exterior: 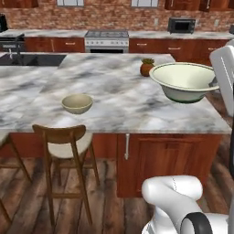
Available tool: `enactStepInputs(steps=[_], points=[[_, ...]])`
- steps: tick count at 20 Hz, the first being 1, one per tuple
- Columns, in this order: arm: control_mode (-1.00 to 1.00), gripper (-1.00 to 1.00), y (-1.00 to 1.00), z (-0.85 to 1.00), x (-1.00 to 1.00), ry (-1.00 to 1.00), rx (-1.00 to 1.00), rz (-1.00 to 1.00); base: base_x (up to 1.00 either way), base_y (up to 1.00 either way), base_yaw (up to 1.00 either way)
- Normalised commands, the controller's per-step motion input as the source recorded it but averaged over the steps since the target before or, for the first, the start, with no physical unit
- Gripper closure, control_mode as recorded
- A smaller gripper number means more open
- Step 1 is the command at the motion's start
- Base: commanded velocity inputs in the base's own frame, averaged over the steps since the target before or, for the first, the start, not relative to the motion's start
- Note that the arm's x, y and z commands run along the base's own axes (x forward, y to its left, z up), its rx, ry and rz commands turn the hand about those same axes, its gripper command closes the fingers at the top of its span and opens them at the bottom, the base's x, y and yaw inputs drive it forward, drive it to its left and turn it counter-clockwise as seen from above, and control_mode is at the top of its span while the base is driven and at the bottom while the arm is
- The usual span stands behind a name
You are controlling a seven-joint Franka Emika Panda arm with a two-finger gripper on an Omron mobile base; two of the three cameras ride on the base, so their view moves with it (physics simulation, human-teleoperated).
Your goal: Pick up the bowls from the cabinet and place each bowl in front of a stool on the dining counter.
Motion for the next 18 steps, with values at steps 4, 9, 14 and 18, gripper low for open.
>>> enactStepInputs(steps=[4, 9, 14, 18], points=[[1.00, 1.00, 0.00, 0.00, 0.00, 0.00, 0.00, 0.00, -0.02, 1.00, -0.51], [1.00, 1.00, 0.00, 0.00, 0.00, 0.00, 0.00, 0.00, -0.08, 1.00, -0.48], [1.00, 1.00, 0.00, 0.00, 0.00, 0.00, 0.00, 0.00, -0.09, 1.00, -0.38], [1.00, 1.00, 0.00, 0.00, 0.00, 0.00, 0.00, 0.00, -0.15, 1.00, -0.21]])
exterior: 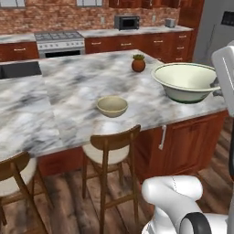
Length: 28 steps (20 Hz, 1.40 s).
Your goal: Pick up the bowls from the cabinet and place each bowl in front of a stool on the dining counter.
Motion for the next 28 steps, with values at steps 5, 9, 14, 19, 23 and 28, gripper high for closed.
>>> enactStepInputs(steps=[5, 9, 14, 19, 23, 28], points=[[1.00, 1.00, 0.00, 0.00, 0.00, 0.00, 0.00, 0.00, 0.00, 1.00, 0.03], [1.00, 1.00, 0.00, 0.00, 0.00, 0.00, 0.00, 0.00, 0.00, 1.00, 0.21], [1.00, 1.00, 0.00, 0.00, 0.00, 0.00, 0.00, 0.00, 0.00, 1.00, 0.22], [1.00, 1.00, 0.00, 0.00, 0.00, 0.00, 0.00, 0.00, 0.13, 1.00, 0.21], [1.00, 1.00, 0.00, 0.00, 0.00, 0.00, 0.00, 0.00, 0.32, 0.99, 0.16], [1.00, 1.00, 0.00, 0.00, 0.00, 0.00, 0.00, 0.00, 0.51, 0.70, 0.10]])
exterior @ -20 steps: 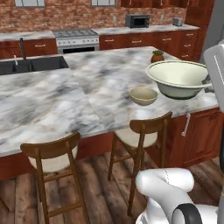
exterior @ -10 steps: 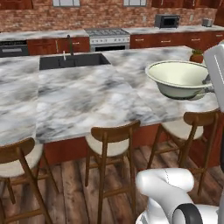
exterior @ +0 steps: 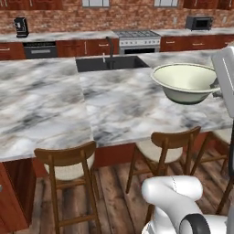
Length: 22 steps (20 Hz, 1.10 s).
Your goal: Pick up the bowls from the cabinet and place each bowl in front of a stool on the dining counter.
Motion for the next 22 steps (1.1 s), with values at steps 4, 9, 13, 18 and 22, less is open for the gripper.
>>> enactStepInputs(steps=[4, 9, 13, 18, 22], points=[[1.00, 1.00, 0.00, 0.00, 0.00, 0.00, 0.00, 0.00, 0.75, 0.13, 0.00], [1.00, 1.00, 0.00, 0.00, 0.00, 0.00, 0.00, 0.00, 0.65, -0.01, 0.00], [1.00, 1.00, 0.00, 0.00, 0.00, 0.00, 0.00, 0.00, 0.59, -0.18, 0.00], [-1.00, 1.00, -0.45, -0.23, 0.92, 0.00, 0.07, 0.00, 0.00, 0.00, 0.00], [-1.00, 1.00, -0.43, -0.37, 1.00, 0.00, 0.06, 0.00, 0.00, 0.00, 0.00]])
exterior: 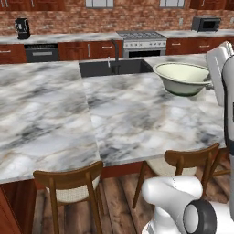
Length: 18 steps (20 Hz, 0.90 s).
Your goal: Pick up the bowls from the cabinet and place each bowl in front of a stool on the dining counter.
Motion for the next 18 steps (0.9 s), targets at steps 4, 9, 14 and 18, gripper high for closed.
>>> enactStepInputs(steps=[4, 9, 14, 18], points=[[-1.00, 1.00, -0.35, -0.56, 1.00, 0.00, 0.04, 0.00, 0.00, 0.00, 0.00], [-1.00, 1.00, -0.37, -0.69, 0.89, 0.01, 0.01, 0.00, 0.00, 0.00, 0.00], [-1.00, 1.00, -0.38, -0.76, 0.74, 0.04, 0.00, 0.00, 0.00, 0.00, 0.00], [-1.00, 1.00, -0.47, -0.69, 0.45, 0.05, 0.00, 0.00, 0.00, 0.00, 0.00]])
